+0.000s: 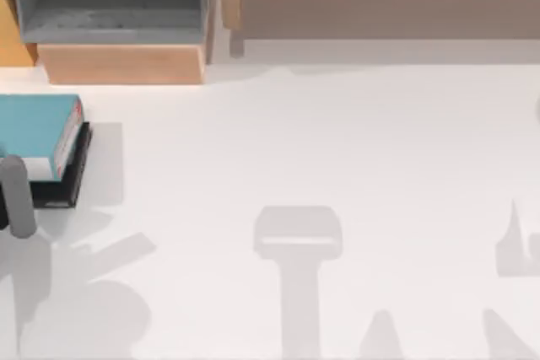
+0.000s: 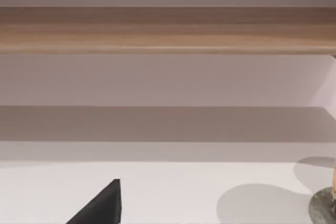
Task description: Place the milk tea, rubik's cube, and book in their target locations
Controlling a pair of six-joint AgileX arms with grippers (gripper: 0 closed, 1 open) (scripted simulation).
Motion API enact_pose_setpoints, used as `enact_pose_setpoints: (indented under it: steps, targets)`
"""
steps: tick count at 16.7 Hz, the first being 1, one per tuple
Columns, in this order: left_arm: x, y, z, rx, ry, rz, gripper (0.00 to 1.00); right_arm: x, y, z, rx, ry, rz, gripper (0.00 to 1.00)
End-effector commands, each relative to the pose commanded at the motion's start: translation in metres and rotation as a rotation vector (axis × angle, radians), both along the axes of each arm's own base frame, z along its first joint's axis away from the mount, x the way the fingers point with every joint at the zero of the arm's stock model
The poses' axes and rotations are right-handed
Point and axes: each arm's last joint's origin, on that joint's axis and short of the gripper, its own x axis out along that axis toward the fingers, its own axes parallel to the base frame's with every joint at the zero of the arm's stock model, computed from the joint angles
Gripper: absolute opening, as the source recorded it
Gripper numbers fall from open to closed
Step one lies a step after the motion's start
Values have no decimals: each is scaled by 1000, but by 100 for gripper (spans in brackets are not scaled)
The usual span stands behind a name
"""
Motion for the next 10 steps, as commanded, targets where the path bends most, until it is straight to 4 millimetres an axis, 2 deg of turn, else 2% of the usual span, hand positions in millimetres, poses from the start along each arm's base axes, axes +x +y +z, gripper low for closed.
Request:
enact_pose_setpoints:
  steps: [4,10]
  targets:
    - [0,0,0,0,0,0,98,0,0,0,0,0,0,100]
    - [0,0,0,0,0,0,100,0,0,0,0,0,0,100]
